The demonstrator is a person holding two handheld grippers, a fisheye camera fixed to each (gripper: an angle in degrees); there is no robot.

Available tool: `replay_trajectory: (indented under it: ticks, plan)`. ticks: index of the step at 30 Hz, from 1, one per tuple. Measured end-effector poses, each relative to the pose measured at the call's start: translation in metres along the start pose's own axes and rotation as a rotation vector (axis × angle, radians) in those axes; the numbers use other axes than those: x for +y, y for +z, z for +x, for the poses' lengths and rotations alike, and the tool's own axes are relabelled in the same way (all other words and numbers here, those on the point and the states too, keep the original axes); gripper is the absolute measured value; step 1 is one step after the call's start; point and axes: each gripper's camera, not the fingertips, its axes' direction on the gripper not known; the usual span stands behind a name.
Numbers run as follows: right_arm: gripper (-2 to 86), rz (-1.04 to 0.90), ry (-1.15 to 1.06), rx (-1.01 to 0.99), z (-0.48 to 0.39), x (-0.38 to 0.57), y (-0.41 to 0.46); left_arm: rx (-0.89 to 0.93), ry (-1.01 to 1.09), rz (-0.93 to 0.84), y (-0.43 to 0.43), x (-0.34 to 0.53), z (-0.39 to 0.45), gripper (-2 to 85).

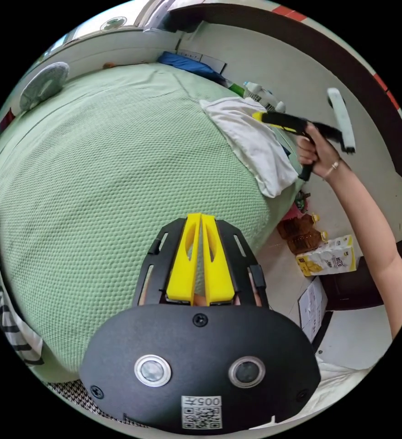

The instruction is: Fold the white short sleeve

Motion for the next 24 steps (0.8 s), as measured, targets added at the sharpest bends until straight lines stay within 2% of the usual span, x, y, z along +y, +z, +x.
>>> replay_trajectory:
  ticks: [4,7,11,14,17,21,22,24]
  plan:
    - [10.9,-0.049,0.138,-0.004,0.047,0.061,-0.024,-0.036,-0.037,0.018,-0.043,0.044,-0.031,-0.5]
    - [11.3,-0.04,0.132,0.029,0.025,0.102,-0.04,-0.063,-0.096,0.039,-0.081,0.088,-0.056,-0.4]
    - [11.4,-0.144,0.021,-0.017,-0.064,0.133,-0.038,-0.049,-0.207,0.062,-0.129,0.173,-0.087,0.0]
    - [11.1,-0.119,-0.072,-0.131,-0.144,0.138,-0.051,-0.073,-0.282,0.072,-0.16,0.235,-0.102,1.1]
    - [10.9,-0.087,-0.08,-0.309,-0.221,0.13,-0.073,-0.119,-0.361,0.103,-0.195,0.289,-0.115,2.3]
    - [10.6,-0.025,-0.074,-0.439,-0.305,0.128,-0.09,-0.197,-0.405,0.152,-0.245,0.338,-0.124,5.6]
    - [10.3,-0.027,-0.054,-0.444,-0.327,0.13,-0.084,-0.218,-0.416,0.178,-0.263,0.354,-0.125,7.0]
    - [8.2,-0.041,-0.016,-0.31,-0.358,0.136,-0.067,-0.258,-0.441,0.22,-0.288,0.377,-0.127,8.6]
